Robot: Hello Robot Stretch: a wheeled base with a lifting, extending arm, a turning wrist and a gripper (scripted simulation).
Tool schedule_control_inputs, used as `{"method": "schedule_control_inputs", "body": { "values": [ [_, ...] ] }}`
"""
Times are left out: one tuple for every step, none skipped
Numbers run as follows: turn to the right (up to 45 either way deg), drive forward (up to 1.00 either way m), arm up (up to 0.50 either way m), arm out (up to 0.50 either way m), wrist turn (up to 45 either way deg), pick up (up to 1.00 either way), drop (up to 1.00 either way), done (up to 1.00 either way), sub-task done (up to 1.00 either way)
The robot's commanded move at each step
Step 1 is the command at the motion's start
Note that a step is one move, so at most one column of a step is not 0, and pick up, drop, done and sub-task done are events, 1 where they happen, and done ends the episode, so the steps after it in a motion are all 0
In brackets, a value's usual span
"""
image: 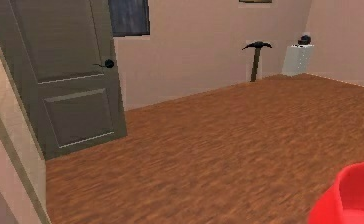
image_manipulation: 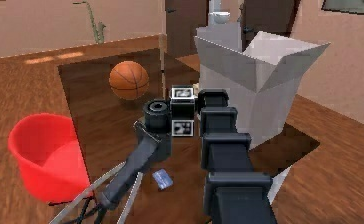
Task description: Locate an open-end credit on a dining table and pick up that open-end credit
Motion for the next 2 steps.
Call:
{"method": "schedule_control_inputs", "body": {
  "values": [
    [0.0,0.00,0.00,0.00,45.0,0.00,0.00,0.00,0.00],
    [0.0,0.00,0.00,0.00,45.0,0.00,0.00,0.00,0.00]
  ]
}}
